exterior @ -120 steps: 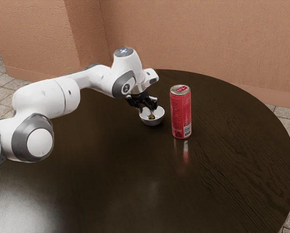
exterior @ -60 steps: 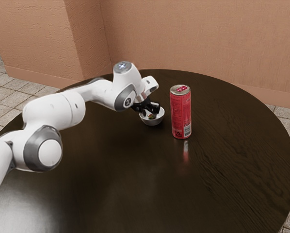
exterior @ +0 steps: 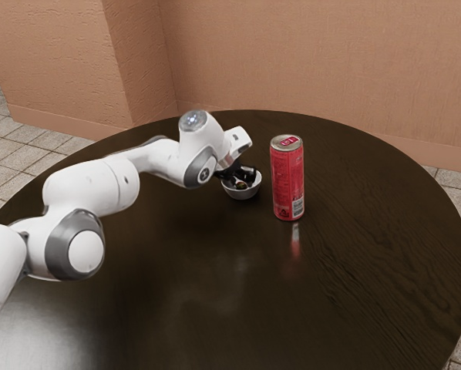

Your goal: Take strawberry from the bowl

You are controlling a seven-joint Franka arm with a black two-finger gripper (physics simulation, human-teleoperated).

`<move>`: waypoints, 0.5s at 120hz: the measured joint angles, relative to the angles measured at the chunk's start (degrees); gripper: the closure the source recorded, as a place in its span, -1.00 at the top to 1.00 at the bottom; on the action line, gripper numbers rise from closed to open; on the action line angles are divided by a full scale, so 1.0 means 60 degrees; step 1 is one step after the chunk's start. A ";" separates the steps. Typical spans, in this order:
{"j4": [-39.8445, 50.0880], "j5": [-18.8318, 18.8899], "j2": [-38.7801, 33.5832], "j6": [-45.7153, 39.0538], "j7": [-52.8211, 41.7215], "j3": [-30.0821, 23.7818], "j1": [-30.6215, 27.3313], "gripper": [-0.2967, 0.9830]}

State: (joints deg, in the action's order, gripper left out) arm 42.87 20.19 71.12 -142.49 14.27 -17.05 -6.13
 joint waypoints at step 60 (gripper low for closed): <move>-0.0065 0.0480 -0.0038 0.0405 -0.0106 -0.0096 0.0065 -0.49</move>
State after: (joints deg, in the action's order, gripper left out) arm 42.48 23.07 70.89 -140.06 13.63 -17.63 -5.74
